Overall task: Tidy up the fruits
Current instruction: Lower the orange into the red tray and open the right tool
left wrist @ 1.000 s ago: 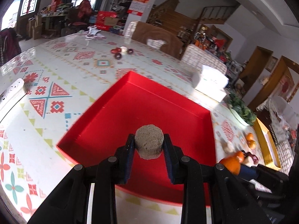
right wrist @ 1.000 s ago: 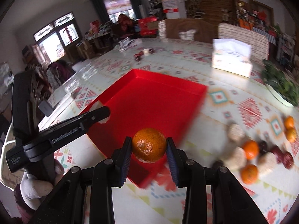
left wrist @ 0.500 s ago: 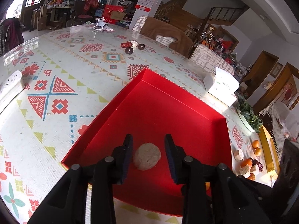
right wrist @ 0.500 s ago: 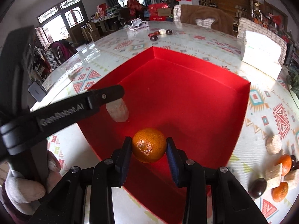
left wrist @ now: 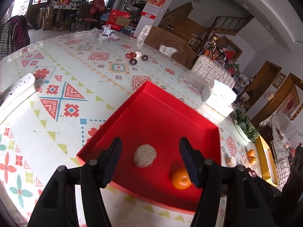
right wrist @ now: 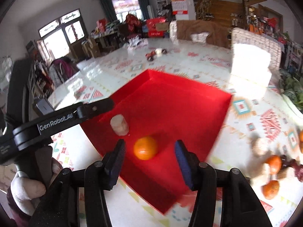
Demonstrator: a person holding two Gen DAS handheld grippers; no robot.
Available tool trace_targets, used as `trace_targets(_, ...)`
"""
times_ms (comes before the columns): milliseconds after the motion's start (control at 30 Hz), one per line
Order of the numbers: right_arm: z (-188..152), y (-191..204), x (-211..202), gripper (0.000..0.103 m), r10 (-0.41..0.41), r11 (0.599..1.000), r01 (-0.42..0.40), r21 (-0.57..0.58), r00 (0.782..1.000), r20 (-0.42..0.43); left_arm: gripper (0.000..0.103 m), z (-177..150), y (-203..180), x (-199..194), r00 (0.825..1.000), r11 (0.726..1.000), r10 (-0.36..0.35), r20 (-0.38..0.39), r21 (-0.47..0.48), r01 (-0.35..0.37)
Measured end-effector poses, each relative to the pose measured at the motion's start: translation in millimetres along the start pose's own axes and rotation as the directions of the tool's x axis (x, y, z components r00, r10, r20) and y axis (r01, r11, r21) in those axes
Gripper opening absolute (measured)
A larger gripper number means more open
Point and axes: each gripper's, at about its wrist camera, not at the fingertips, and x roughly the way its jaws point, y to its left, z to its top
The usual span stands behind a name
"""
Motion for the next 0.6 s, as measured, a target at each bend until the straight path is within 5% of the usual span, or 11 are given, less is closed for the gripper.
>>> trace_targets(233, -17.0, -74.9, -69.4, 0.062, -0.062, 0.985, 0.045, 0.169, 0.993, 0.096, 0.069, -13.2, -41.7, -22.2, 0.999, 0.996, -0.043, 0.02, 0.078, 0.042)
trace_targets(400, -45.1, -123.0, -91.2, 0.062, -0.143, 0.958, 0.119, 0.26, 0.987, 0.074, 0.069, -31.6, -84.9, -18.5, 0.995, 0.981, -0.098, -0.027, 0.168, 0.101)
trace_targets(600, -73.7, -149.3, -96.0, 0.062, -0.149, 0.94, 0.13, 0.316, 0.988, 0.038, 0.069, -53.1, -122.5, -10.9, 0.987, 0.954, -0.135, -0.085, 0.259, 0.152)
